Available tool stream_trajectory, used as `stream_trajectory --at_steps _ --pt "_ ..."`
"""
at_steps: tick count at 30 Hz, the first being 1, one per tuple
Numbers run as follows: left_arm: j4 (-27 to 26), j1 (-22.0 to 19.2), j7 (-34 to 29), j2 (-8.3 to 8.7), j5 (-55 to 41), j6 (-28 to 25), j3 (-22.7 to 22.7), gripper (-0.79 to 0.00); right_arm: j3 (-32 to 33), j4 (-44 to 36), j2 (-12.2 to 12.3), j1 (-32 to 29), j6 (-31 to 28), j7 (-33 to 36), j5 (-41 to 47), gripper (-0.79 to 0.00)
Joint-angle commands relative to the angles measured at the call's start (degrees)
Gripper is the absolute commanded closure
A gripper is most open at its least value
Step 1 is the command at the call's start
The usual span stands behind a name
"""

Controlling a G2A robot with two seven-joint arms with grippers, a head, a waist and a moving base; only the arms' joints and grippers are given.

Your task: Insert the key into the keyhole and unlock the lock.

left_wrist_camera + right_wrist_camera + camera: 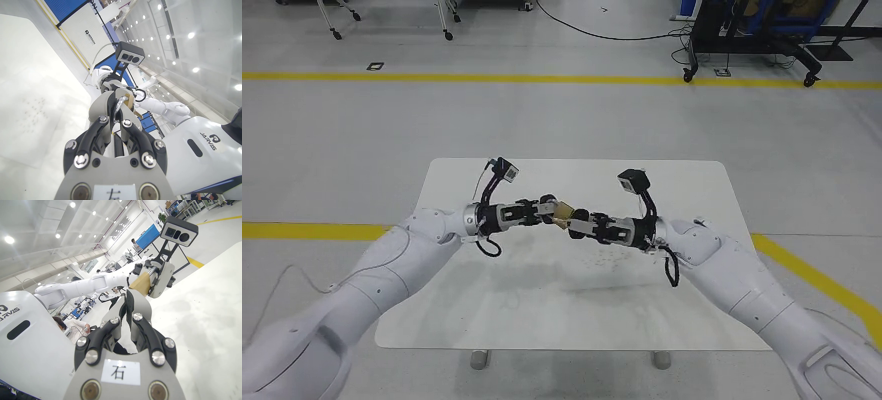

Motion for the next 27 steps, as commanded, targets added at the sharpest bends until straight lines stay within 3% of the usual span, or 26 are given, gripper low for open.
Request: stream_trajectory --at_steps 1,4,8,15,19,27 --pt "0.8 0.2 -0.6 -0.33 0.7 0.6 -0.7 0.0 0.6 -0.3 -0.1 -0.5 -1.8 -0.7 0.7 0.0" --pt "1.6 0.3 -1.1 -0.88 3.5 1.1 -1.3 0.0 2.1 -0.5 -0.2 -1.7 -5.4 -2.8 2.7 0.0" --pt "1.6 0.7 -1.4 -1.58 6.2 1.5 -1.9 0.0 4.8 -1.0 -0.5 -3.0 -5.4 -5.4 2.9 0.0" --pt "0.9 1.7 -3.4 -2.29 6.7 3.5 -3.9 0.0 6.1 0.8 -2.3 -3.7 -2.9 -15.1 -10.9 0.0" --pt "1.3 2.3 -5.0 -2.68 4.7 5.0 -5.5 0.0 4.6 0.7 -2.9 -3.0 -0.5 -12.2 -13.0 0.0" --pt "3.3 2.3 -7.6 -3.75 4.3 7.6 -7.4 0.0 6.2 -0.5 -2.8 -4.2 -3.0 -8.9 -7.7 0.0"
